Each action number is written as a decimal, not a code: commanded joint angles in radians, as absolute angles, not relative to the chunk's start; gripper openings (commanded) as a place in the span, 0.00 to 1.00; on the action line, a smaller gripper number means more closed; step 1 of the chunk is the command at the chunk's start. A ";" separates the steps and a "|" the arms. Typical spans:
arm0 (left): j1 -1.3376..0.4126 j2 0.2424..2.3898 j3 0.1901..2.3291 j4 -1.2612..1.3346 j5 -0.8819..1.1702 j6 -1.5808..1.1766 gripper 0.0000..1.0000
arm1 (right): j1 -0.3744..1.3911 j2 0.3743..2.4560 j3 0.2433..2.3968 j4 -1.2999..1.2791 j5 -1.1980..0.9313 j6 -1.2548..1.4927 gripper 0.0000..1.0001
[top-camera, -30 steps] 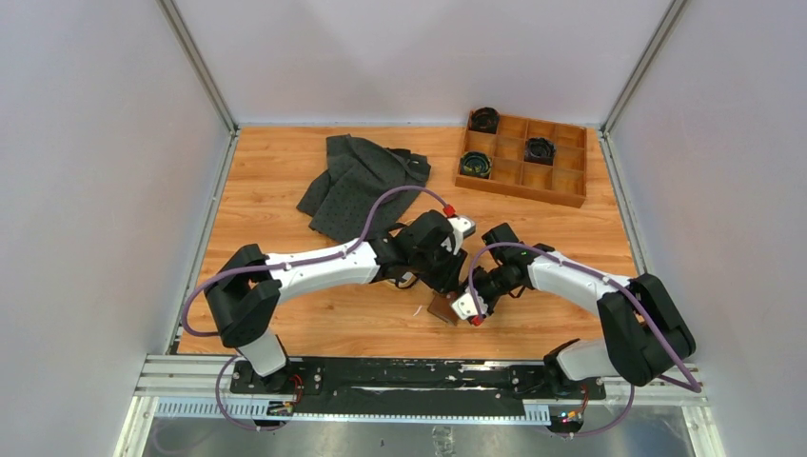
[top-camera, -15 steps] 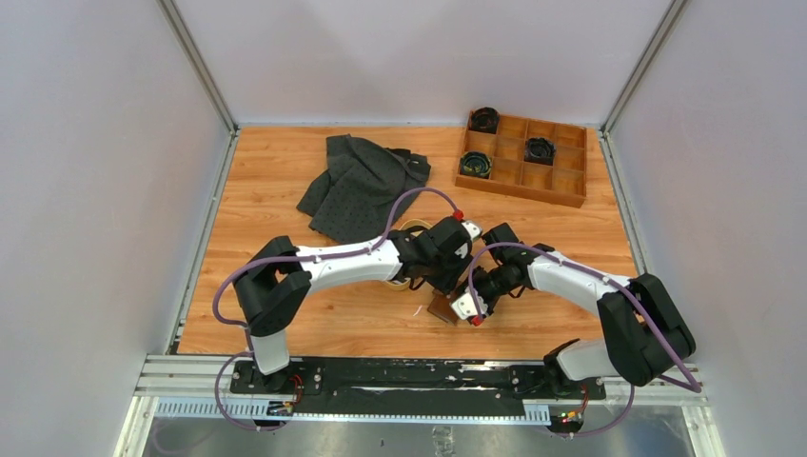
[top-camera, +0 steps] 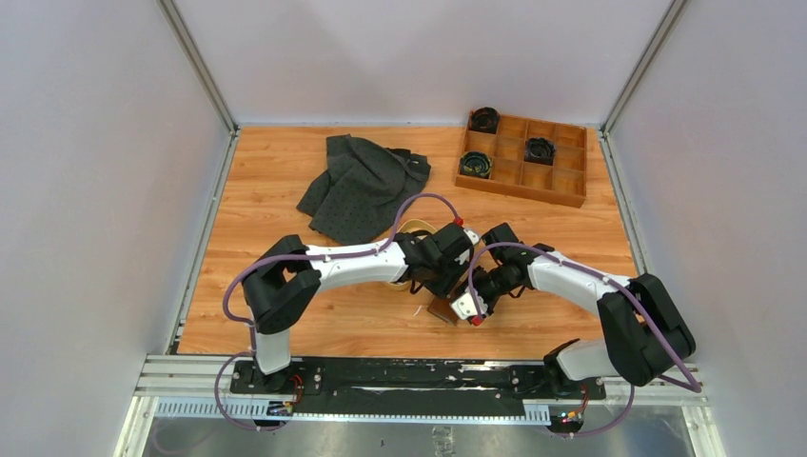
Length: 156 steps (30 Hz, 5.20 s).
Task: Put the credit cards into the card holder
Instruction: Close the card holder at the center of the board.
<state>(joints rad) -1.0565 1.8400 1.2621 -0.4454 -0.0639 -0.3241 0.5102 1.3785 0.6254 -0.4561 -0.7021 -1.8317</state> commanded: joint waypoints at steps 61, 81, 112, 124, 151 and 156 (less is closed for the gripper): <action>-1.064 1.858 1.208 -0.246 0.165 -0.413 0.00 | 0.534 1.460 0.587 -0.563 -0.520 -1.761 0.22; -1.064 1.841 1.233 -0.354 0.178 -0.347 0.00 | 0.535 1.464 0.589 -0.565 -0.517 -1.758 0.22; -1.064 1.870 1.232 -0.340 0.230 -0.335 0.00 | 0.541 1.465 0.589 -0.565 -0.512 -1.755 0.22; -1.064 1.876 1.219 -0.319 0.236 -0.361 0.17 | 0.541 1.465 0.591 -0.568 -0.512 -1.753 0.22; -0.994 1.835 1.022 -0.004 0.359 -0.612 0.41 | 0.541 1.458 0.594 -0.578 -0.511 -1.744 0.21; -0.988 1.821 0.999 -0.005 0.320 -0.656 0.40 | 0.541 1.457 0.594 -0.580 -0.510 -1.743 0.21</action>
